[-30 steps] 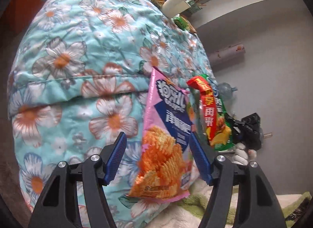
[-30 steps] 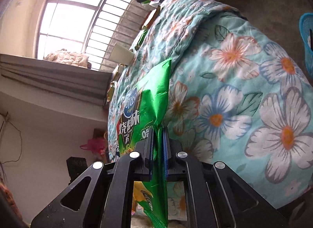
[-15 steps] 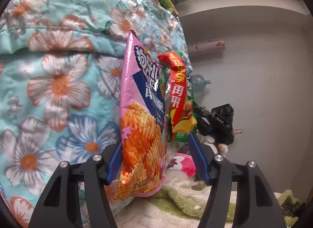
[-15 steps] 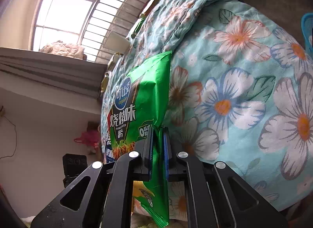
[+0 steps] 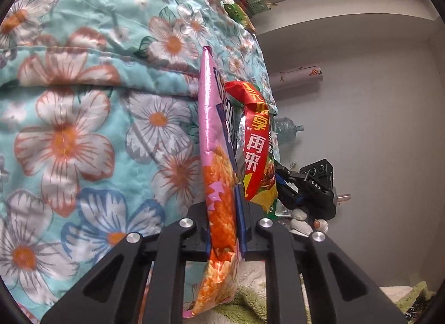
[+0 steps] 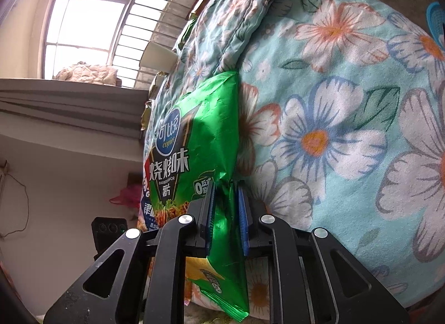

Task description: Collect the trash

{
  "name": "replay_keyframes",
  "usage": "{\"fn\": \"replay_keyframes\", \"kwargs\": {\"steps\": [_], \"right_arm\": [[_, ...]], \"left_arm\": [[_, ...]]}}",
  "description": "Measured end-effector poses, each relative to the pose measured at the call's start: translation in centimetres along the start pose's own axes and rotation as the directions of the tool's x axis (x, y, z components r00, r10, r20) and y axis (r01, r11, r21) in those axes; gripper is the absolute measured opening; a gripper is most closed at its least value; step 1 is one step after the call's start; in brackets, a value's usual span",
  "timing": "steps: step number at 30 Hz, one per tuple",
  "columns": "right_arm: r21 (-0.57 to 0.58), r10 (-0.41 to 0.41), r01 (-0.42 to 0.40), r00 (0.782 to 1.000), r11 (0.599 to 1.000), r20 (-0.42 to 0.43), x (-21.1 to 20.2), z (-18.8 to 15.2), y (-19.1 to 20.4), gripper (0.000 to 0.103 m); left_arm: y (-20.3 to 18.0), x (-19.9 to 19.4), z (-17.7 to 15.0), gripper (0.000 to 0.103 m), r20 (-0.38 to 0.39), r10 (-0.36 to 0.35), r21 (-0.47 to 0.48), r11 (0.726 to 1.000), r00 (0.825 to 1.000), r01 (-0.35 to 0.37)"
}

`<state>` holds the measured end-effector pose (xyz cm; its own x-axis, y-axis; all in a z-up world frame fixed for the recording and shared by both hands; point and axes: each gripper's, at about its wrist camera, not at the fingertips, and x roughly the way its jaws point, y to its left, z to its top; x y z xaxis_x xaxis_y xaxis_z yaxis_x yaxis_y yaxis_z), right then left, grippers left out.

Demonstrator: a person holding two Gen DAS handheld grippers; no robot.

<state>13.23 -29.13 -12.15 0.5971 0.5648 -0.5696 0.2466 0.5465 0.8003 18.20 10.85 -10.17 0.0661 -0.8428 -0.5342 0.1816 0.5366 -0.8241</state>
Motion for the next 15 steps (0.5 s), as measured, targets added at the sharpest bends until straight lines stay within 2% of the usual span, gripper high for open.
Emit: {"fn": "replay_keyframes", "kwargs": {"steps": [2,8,10,13,15], "right_arm": [[0.012,0.019,-0.019,1.0,1.0,-0.009,0.2,0.1,-0.2,0.028],[-0.023,0.01,-0.011,1.0,1.0,-0.023,1.1,0.4,0.5,0.035],[-0.039,-0.003,0.002,1.0,0.999,-0.022,1.3,0.4,0.9,0.035],[-0.051,-0.02,0.02,1.0,0.999,-0.007,1.4,0.3,1.3,0.034],[-0.044,-0.036,0.036,0.999,0.998,0.002,1.3,0.1,1.4,0.021]], "left_arm": [[-1.0,-0.6,-0.2,0.01,0.036,0.046,0.046,0.998,0.998,-0.047],[-3.9,-2.5,-0.3,0.01,0.139,0.169,0.156,0.969,0.976,-0.19],[-4.5,-2.7,-0.5,0.01,0.159,0.2,0.179,0.957,0.967,-0.228],[-4.8,-2.5,-0.6,0.01,0.169,0.211,0.187,0.952,0.963,-0.242],[-4.9,-2.3,-0.8,0.01,0.182,0.22,0.198,0.947,0.958,-0.254]]}}
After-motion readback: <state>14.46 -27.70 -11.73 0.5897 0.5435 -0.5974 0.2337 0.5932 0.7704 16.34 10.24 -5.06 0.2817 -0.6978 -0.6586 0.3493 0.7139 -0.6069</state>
